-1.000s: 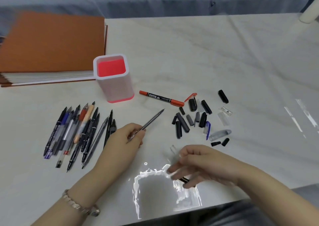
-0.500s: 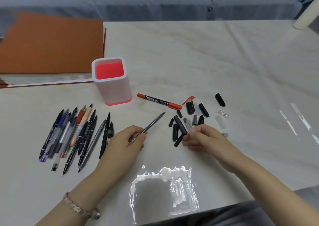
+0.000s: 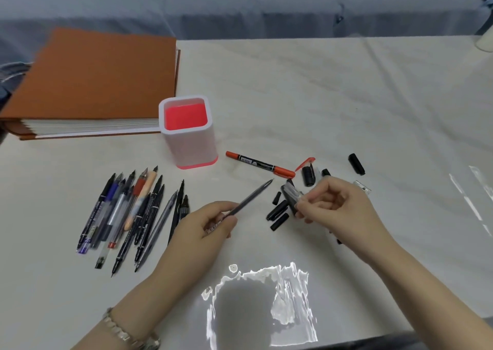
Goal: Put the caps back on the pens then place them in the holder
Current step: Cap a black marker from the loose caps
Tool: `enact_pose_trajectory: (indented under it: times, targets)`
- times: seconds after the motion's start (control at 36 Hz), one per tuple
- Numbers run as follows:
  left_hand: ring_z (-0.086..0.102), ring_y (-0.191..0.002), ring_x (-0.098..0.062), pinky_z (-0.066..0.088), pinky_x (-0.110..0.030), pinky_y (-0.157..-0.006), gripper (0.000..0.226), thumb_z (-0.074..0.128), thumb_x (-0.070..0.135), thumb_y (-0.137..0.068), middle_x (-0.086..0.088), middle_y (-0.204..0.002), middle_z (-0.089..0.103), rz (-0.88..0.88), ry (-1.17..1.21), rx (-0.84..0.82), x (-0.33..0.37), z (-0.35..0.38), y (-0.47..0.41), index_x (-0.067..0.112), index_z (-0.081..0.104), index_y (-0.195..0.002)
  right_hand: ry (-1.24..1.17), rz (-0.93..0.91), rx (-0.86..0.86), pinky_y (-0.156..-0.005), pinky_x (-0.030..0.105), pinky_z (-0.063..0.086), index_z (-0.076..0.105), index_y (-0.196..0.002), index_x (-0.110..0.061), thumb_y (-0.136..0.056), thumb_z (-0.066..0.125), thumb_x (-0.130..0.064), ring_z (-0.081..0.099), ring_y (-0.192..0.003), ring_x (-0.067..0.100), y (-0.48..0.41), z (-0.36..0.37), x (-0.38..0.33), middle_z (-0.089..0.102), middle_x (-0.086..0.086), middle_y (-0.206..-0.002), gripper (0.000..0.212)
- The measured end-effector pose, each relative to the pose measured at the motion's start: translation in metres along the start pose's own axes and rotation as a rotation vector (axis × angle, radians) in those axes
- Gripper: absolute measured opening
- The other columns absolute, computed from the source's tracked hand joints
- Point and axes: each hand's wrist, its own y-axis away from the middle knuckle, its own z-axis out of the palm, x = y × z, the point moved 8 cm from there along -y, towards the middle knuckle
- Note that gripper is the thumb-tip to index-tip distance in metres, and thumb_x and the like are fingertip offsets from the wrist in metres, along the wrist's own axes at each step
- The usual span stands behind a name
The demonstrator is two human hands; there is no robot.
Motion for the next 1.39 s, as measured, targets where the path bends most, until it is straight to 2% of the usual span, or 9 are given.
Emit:
enact_pose_trajectory:
  times: [0.33,0.5,0.64,0.89,1.03,1.19,1.25,1.31,1.39]
  targets:
    - [0.057,-0.062,0.007,0.04,-0.002,-0.06,0.035,0.059,0.004,-0.084,0.025,-0.062,0.063,0.069,0.032,-0.02,0.022,-0.006,0.007,0.038,0.065,-0.078,-0.096,-0.059,-0.033,-0.054,0.018,0.051,0.062,-0.072,-0.004,-0.075,0.063,0.01,0.063,-0.05,0.013,-0.004,-0.007,-0.023,0.066,0.005,-0.054,0.015]
    - [0.058,-0.069,0.01,0.04,-0.001,-0.063,0.038,0.059,0.005,-0.083,0.029,-0.07,0.065,0.089,-0.002,-0.022,0.025,-0.008,0.007,0.042,0.065,-0.076,-0.08,-0.062,-0.011,-0.063,0.041,0.042,0.066,-0.072,-0.011,-0.076,0.063,0.005,0.061,-0.055,0.016,-0.004,-0.011,-0.03,0.067,0.002,-0.056,0.017]
    - [0.06,-0.077,0.011,0.04,0.0,-0.065,0.039,0.06,0.005,-0.083,0.03,-0.077,0.067,0.11,-0.03,-0.03,0.028,-0.007,0.008,0.043,0.065,-0.076,-0.095,-0.091,-0.026,-0.057,0.022,0.051,0.065,-0.071,-0.012,-0.077,0.062,0.007,0.062,-0.056,0.017,-0.006,-0.01,-0.033,0.067,0.001,-0.056,0.021]
    - [0.06,-0.09,0.002,0.044,-0.006,-0.075,0.023,0.058,0.024,-0.082,0.022,-0.096,0.065,0.212,-0.165,-0.061,0.034,-0.004,0.008,0.046,0.064,-0.087,-0.053,-0.097,-0.138,-0.061,0.019,0.052,0.07,-0.07,-0.016,-0.074,0.069,0.005,0.061,-0.059,0.017,-0.005,0.002,-0.032,0.066,0.01,-0.065,0.021]
    - [0.055,-0.073,-0.009,0.038,-0.009,-0.062,0.028,0.045,0.049,-0.076,0.009,-0.083,0.061,0.336,-0.302,-0.059,0.038,-0.001,0.008,0.044,0.058,-0.1,-0.024,-0.118,-0.174,-0.05,0.01,0.046,0.071,-0.07,-0.015,-0.071,0.069,0.007,0.062,-0.053,0.011,0.0,0.01,-0.04,0.07,0.015,-0.065,0.021]
    - [0.054,-0.065,-0.011,0.038,-0.014,-0.056,0.024,0.045,0.048,-0.074,0.002,-0.074,0.061,0.355,-0.285,-0.031,0.048,-0.005,0.006,0.038,0.059,-0.09,0.056,-0.194,-0.184,-0.042,0.002,0.038,0.072,-0.073,-0.014,-0.071,0.068,0.007,0.063,-0.052,-0.002,0.005,0.015,-0.047,0.07,-0.009,-0.055,0.021]
    - [0.053,-0.063,-0.014,0.041,-0.023,-0.059,0.023,0.046,0.05,-0.07,-0.005,-0.071,0.061,0.299,-0.218,-0.043,0.046,-0.006,0.004,0.036,0.061,-0.082,0.079,-0.262,-0.189,-0.047,0.002,0.04,0.074,-0.072,-0.02,-0.07,0.073,0.0,0.065,-0.056,0.0,0.005,0.016,-0.052,0.07,-0.011,-0.056,0.02]
    - [0.051,-0.061,-0.017,0.04,-0.029,-0.06,0.031,0.048,0.053,-0.065,-0.009,-0.066,0.061,0.209,-0.15,-0.096,0.042,-0.004,0.002,0.03,0.064,-0.077,0.104,-0.333,-0.207,-0.053,0.004,0.043,0.074,-0.073,-0.027,-0.064,0.077,-0.028,0.067,-0.062,0.003,0.007,0.017,-0.057,0.071,-0.013,-0.062,0.01]
    - [0.045,-0.059,-0.008,0.036,-0.021,-0.06,0.021,0.059,0.045,-0.065,-0.004,-0.065,0.057,0.027,-0.079,-0.212,0.031,-0.001,0.0,0.029,0.072,-0.069,0.18,-0.392,-0.285,-0.06,0.01,0.048,0.07,-0.083,-0.033,-0.059,0.067,-0.06,0.067,-0.065,0.004,0.007,0.019,-0.054,0.071,-0.016,-0.068,0.035]
